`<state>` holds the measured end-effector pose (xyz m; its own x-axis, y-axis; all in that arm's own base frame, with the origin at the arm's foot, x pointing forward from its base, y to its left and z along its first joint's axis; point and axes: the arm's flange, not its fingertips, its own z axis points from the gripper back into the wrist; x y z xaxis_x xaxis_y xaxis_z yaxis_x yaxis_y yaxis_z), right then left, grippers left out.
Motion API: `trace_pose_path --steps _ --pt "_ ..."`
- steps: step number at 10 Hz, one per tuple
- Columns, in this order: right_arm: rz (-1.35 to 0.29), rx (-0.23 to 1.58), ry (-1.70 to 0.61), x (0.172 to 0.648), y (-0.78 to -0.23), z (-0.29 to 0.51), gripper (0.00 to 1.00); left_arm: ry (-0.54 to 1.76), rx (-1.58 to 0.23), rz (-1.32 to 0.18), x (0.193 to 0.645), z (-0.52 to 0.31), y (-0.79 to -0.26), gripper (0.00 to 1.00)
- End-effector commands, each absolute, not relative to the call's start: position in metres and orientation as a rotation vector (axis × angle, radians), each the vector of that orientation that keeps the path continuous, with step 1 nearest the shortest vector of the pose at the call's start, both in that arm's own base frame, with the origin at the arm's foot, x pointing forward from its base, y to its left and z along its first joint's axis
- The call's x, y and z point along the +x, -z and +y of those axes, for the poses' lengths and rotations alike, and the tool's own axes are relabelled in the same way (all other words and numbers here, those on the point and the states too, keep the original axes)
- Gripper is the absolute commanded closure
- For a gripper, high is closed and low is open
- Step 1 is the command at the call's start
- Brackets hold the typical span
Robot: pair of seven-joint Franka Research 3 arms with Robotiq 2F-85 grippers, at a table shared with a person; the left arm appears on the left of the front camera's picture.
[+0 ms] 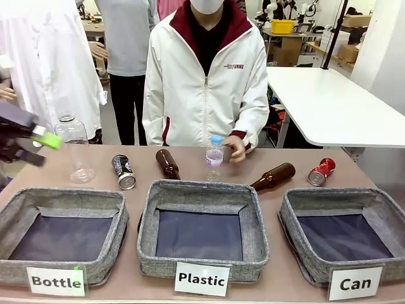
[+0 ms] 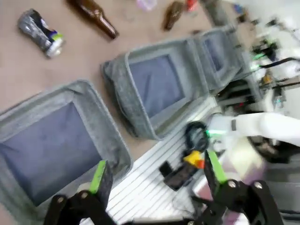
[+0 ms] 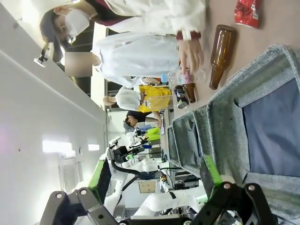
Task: Sort the can waste into the basket.
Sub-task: Pick up the can waste from the table and place it in the right Fabric basket.
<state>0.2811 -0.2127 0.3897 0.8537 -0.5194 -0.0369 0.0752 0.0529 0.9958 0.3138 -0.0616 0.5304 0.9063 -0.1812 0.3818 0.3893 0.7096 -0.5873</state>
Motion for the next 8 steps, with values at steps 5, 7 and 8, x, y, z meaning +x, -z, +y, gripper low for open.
trace_pose_path --steps 5,7,8 --pt "-0.389 1.457 0.443 0.281 -0.391 -0.214 0.0 0.42 -0.473 -0.259 0.327 -0.156 -0.514 0.0" --pt "-0.389 1.457 0.443 0.281 -0.391 -0.214 0.0 0.296 -0.375 -0.273 0.364 -0.177 -0.515 0.0" --pt "-0.389 1.457 0.443 0.281 -0.391 -0.214 0.0 0.269 -0.379 -0.269 0.389 -0.183 -0.516 0.0"
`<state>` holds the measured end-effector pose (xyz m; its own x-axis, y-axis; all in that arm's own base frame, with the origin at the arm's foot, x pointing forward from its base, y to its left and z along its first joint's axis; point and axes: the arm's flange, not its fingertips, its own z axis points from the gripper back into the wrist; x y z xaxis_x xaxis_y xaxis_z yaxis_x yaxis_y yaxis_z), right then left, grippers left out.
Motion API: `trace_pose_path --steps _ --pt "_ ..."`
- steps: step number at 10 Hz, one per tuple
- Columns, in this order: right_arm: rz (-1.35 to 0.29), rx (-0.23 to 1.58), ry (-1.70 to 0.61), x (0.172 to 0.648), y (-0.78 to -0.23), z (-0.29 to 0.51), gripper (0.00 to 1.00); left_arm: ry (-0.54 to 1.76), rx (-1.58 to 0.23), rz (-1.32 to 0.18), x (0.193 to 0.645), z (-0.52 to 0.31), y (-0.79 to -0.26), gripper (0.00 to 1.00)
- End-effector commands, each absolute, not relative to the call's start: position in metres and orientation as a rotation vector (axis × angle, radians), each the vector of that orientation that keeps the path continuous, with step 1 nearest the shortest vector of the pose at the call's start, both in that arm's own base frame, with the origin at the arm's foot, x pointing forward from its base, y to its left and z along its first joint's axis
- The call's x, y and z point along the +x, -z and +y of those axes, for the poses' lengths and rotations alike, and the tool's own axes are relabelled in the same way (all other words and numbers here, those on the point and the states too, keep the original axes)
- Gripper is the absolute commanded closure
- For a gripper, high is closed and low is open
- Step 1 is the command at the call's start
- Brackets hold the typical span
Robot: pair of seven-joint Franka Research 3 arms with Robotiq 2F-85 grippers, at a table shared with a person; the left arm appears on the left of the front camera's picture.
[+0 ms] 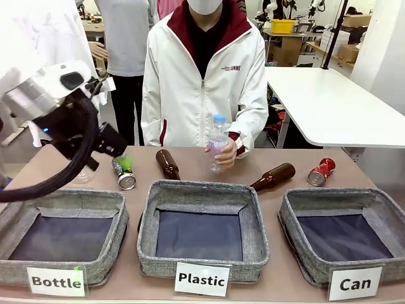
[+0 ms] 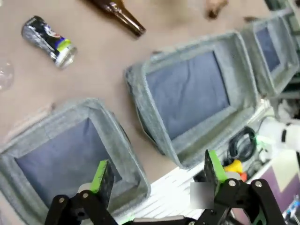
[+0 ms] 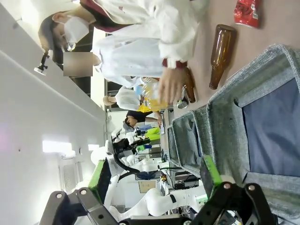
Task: Sort the can waste into the basket.
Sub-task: Pick up the can waste from the table and place it in the right Fabric basket.
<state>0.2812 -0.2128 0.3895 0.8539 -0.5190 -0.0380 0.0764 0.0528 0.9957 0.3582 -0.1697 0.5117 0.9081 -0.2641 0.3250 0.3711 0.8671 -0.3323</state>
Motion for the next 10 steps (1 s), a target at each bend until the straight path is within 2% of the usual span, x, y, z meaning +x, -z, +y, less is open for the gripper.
trace_pose_path --steps 1,2,5,7,9,10 --pt "-0.389 1.457 0.443 0.281 -0.391 -0.214 0.0 0.334 -0.422 -0.174 0.402 -0.177 -0.524 0.0" --pt "-0.389 1.457 0.443 0.281 -0.391 -0.214 0.0 0.362 -0.501 -0.174 0.4 -0.159 -0.536 0.0" --pt "-0.389 1.457 0.443 0.281 -0.391 -0.214 0.0 0.584 -0.76 -0.158 0.35 -0.055 -0.539 0.0" --pt "-0.389 1.457 0.443 0.281 -0.391 -0.214 0.0 0.505 -0.882 -0.239 0.324 0.008 -0.529 0.0" --pt "-0.389 1.457 0.443 0.281 -0.391 -0.214 0.0 0.524 -0.939 -0.265 0.314 0.026 -0.516 0.0" --pt "-0.389 1.457 0.443 0.281 -0.391 -0.214 0.0 0.511 -0.903 -0.246 0.32 0.008 -0.516 0.0"
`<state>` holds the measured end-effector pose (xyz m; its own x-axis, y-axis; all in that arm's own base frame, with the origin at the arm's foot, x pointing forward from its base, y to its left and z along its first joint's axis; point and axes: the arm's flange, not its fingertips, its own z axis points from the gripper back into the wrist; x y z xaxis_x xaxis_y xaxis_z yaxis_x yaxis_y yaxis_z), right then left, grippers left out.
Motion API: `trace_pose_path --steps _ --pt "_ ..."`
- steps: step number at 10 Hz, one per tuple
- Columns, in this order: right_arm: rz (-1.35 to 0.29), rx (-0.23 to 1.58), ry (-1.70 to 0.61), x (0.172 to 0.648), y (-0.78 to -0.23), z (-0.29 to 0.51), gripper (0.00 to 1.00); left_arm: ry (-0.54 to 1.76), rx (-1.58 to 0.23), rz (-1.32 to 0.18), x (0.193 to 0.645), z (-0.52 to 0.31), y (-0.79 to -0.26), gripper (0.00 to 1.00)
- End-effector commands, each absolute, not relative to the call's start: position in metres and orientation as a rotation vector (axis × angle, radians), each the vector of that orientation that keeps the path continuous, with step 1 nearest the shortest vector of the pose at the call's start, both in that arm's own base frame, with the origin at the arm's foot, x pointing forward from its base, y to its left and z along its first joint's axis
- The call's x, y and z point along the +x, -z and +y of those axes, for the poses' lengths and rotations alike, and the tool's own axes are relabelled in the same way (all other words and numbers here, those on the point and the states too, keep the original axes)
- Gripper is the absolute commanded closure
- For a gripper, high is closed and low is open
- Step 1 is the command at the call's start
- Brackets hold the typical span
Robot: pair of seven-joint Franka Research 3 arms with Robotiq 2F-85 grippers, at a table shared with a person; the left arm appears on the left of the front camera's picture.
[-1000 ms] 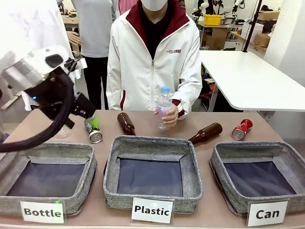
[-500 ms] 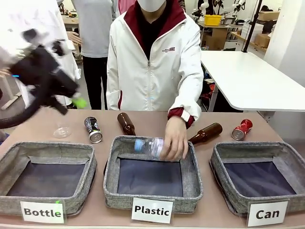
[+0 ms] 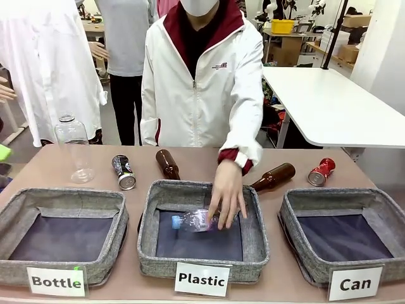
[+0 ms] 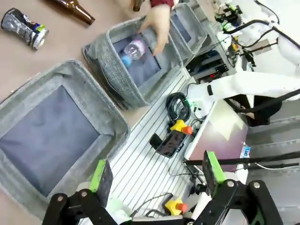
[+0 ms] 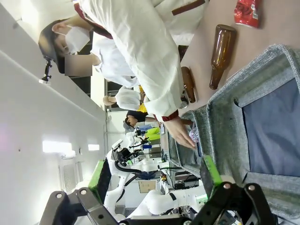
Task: Sort the can waste into the basket.
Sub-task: Pick up the can waste from the table and place it in the right Fabric basket.
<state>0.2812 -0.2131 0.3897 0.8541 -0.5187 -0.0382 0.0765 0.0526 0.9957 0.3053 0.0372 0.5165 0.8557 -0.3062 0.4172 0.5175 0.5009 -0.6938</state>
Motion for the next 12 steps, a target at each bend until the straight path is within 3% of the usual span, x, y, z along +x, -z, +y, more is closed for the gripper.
trace_pose_path --steps 1,5,7,10,11,12 --pt "-0.389 1.457 0.443 0.281 -0.391 -0.214 0.0 0.463 -0.842 -0.235 0.331 -0.014 -0.518 0.0" --pt "-0.389 1.457 0.443 0.281 -0.391 -0.214 0.0 0.298 -0.557 -0.17 0.366 -0.103 -0.518 0.0" --pt "-0.389 1.457 0.443 0.281 -0.391 -0.214 0.0 0.159 -0.374 -0.223 0.386 -0.144 -0.507 0.0" --pt "-0.389 1.457 0.443 0.281 -0.391 -0.214 0.0 0.149 -0.105 -0.334 0.416 -0.183 -0.497 0.0" --pt "-0.389 1.457 0.443 0.281 -0.391 -0.214 0.0 0.02 -0.109 -0.287 0.42 -0.188 -0.499 0.0" --pt "-0.389 1.457 0.443 0.281 -0.391 -0.214 0.0 0.167 -0.217 -0.327 0.403 -0.175 -0.494 0.0"
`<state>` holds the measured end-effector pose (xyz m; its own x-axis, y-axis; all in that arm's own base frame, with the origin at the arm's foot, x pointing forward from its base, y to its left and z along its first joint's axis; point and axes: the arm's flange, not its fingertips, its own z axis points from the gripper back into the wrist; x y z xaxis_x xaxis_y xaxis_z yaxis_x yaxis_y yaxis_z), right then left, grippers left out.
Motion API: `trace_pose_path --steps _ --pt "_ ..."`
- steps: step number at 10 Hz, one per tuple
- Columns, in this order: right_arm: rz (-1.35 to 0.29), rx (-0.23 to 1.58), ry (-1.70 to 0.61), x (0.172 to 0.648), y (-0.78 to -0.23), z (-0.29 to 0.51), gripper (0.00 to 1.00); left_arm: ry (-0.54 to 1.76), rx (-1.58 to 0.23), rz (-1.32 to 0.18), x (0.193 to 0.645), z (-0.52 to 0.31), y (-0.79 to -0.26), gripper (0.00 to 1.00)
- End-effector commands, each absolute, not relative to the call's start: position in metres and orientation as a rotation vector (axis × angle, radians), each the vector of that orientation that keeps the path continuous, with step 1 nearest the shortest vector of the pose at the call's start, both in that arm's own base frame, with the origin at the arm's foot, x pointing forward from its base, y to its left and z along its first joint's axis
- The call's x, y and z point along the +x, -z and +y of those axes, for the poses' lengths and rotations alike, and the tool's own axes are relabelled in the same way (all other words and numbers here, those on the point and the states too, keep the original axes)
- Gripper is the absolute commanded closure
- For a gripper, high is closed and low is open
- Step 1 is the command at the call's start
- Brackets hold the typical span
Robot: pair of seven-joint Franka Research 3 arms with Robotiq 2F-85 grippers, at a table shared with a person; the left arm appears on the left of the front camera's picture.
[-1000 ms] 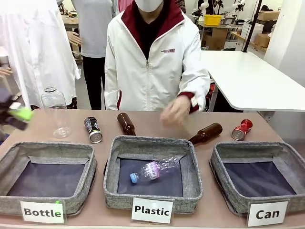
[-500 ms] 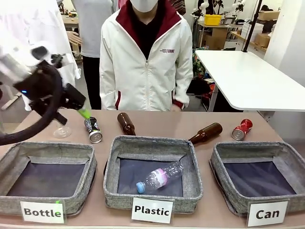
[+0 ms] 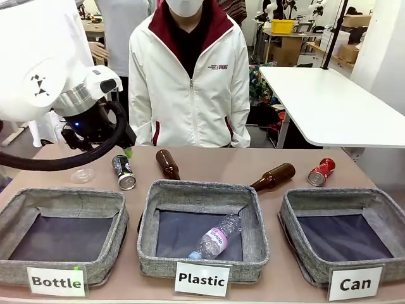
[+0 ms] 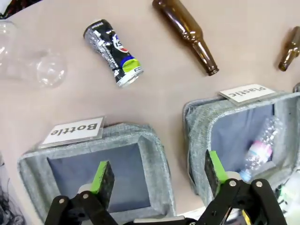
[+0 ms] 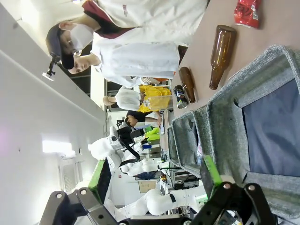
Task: Sort the can waste into the basket.
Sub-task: Pick up the can waste from the table and place it in the right Fabric basket.
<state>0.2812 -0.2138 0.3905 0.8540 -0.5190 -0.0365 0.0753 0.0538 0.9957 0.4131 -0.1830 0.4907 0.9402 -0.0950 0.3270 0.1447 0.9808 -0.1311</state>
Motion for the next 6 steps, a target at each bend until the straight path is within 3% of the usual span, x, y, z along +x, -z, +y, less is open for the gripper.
trace_pose_path --steps 1,2,3,6 --pt "-0.389 1.457 0.443 0.281 -0.391 -0.214 0.0 0.167 -0.217 -0.327 0.403 -0.175 -0.494 0.0" --pt "-0.389 1.457 0.443 0.281 -0.391 -0.214 0.0 0.123 -0.155 -0.325 0.413 -0.183 -0.491 0.0" --pt "-0.389 1.457 0.443 0.281 -0.391 -0.214 0.0 0.1 -0.168 -0.186 0.448 -0.19 -0.487 0.0" --pt "-0.389 1.457 0.443 0.281 -0.391 -0.214 0.0 -0.008 -0.107 -0.169 0.484 -0.202 -0.473 0.0"
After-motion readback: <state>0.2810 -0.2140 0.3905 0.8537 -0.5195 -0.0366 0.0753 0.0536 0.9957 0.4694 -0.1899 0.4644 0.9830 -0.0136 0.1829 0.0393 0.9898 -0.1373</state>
